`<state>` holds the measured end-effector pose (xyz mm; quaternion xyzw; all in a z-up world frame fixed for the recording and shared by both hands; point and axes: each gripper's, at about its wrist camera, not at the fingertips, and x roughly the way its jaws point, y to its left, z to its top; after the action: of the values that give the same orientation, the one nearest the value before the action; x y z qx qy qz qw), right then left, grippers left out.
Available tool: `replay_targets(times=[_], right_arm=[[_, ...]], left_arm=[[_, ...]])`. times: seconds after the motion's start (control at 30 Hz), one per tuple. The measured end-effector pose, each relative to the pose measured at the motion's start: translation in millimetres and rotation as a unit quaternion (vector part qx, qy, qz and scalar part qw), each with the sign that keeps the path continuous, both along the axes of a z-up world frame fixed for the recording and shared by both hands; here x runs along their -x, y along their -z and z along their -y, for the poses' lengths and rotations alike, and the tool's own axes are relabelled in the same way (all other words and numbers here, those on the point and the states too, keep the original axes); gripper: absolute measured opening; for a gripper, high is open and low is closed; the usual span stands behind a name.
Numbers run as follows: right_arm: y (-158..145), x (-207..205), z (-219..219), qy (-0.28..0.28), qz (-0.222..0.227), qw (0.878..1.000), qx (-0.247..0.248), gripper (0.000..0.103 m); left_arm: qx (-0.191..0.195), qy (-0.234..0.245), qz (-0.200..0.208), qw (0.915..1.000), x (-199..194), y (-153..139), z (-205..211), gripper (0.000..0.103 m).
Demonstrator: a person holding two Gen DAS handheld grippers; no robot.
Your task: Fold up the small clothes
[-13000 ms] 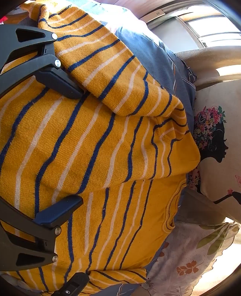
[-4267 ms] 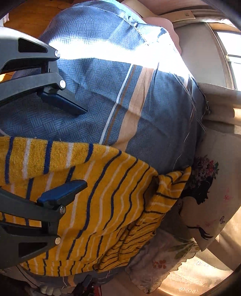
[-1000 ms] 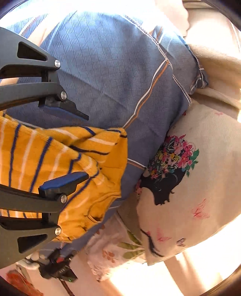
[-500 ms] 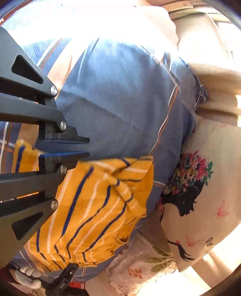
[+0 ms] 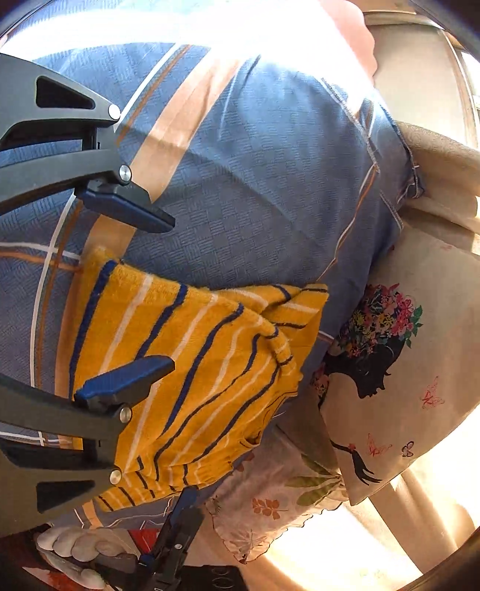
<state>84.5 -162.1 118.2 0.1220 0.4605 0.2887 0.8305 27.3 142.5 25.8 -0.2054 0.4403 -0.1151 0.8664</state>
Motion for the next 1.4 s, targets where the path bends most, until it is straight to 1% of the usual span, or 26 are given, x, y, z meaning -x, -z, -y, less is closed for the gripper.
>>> replay_targets(times=[0.07,0.1,0.13,0.17,0.2,0.23,0.33,0.4,0.47,0.5,0.6,0.63,0.7,0.73,0.77,0.83,0.87,0.9,0.93,1.0,1.07,1.1,1.13,1.2,1.27,1.4], right_arm=[[6,-13,-40,-0.031,-0.013,0.999,0.007,0.064],[8,-21,-59,-0.044,-0.02,0.999,0.014,0.064],[11,-28,-76,-0.056,-0.029,0.998,0.019,0.064],[16,-37,-92,-0.067,-0.042,0.997,0.025,0.064],[22,-46,-108,-0.074,-0.057,0.995,0.032,0.064],[28,-53,-121,-0.076,-0.069,0.994,0.044,0.064],[42,-74,-159,-0.08,-0.088,0.989,0.087,0.064],[51,-82,-178,-0.082,-0.093,0.984,0.125,0.064],[56,-85,-196,-0.084,-0.087,0.979,0.167,0.07],[58,-84,-204,-0.086,-0.081,0.975,0.188,0.071],[64,-81,-224,-0.089,-0.062,0.962,0.252,0.072],[65,-77,-229,-0.09,-0.052,0.957,0.271,0.07],[66,-69,-233,-0.091,-0.023,0.946,0.309,0.057],[66,-65,-232,-0.087,-0.007,0.94,0.329,0.042],[64,-62,-229,-0.084,0.001,0.939,0.333,0.029],[55,-60,-215,-0.08,0.0,0.949,0.305,0.017],[48,-59,-204,-0.077,-0.002,0.956,0.283,0.015],[39,-57,-192,-0.072,-0.002,0.963,0.259,0.014],[29,-57,-178,-0.065,-0.001,0.97,0.234,0.013],[9,-54,-146,-0.048,0.008,0.98,0.193,0.012],[-10,-49,-104,-0.025,0.015,0.988,0.154,0.012],[-17,-45,-81,-0.012,0.02,0.99,0.139,0.012],[-24,-42,-57,0.002,0.025,0.992,0.127,0.012],[-33,-38,-7,0.035,0.027,0.993,0.109,0.012],[-32,-31,40,0.069,0.021,0.993,0.097,0.012],[-8,-19,126,0.129,-0.012,0.989,0.075,0.012]], left_arm=[[0.031,0.005,-0.012,0.9994,0,9,4,0.068],[0.039,0.0,-0.008,0.9992,2,12,6,0.067],[0.035,-0.011,-0.001,0.9993,5,12,7,0.047],[0.032,-0.009,-0.007,0.9994,6,14,9,0.032],[0.048,-0.002,-0.019,0.9986,5,18,10,0.016],[0.067,-0.007,-0.024,0.9974,5,21,8,0.016],[0.076,-0.022,-0.014,0.9968,11,22,8,0.016],[0.087,-0.025,-0.008,0.9958,14,20,8,0.016],[0.098,-0.03,-0.003,0.9947,18,19,10,0.016],[0.104,-0.032,-0.002,0.994,20,18,11,0.016],[0.107,-0.035,0.003,0.9937,24,15,16,0.016],[0.108,-0.035,0.004,0.9936,25,14,18,0.016],[0.104,-0.033,0.003,0.994,29,11,21,0.016],[0.097,-0.031,0.002,0.9948,30,9,25,0.016],[0.097,-0.029,0.005,0.9948,32,6,28,0.016],[0.096,-0.022,0.012,0.995,36,-4,36,0.016],[0.093,-0.016,0.019,0.9954,41,-11,39,0.016],[0.09,-0.007,0.027,0.9955,44,-18,44,0.016],[0.091,0.0,0.032,0.9954,48,-26,48,0.02],[0.107,0.015,0.045,0.9931,57,-41,55,0.026],[0.125,0.038,0.063,0.9894,68,-56,61,0.038],[0.128,0.043,0.071,0.9883,73,-63,64,0.046],[0.125,0.044,0.078,0.9881,76,-68,68,0.051],[0.111,0.049,0.085,0.989,79,-75,78,0.053],[0.096,0.055,0.078,0.9908,75,-75,93,0.053],[0.086,0.08,0.044,0.9922,50,-63,125,0.053]])
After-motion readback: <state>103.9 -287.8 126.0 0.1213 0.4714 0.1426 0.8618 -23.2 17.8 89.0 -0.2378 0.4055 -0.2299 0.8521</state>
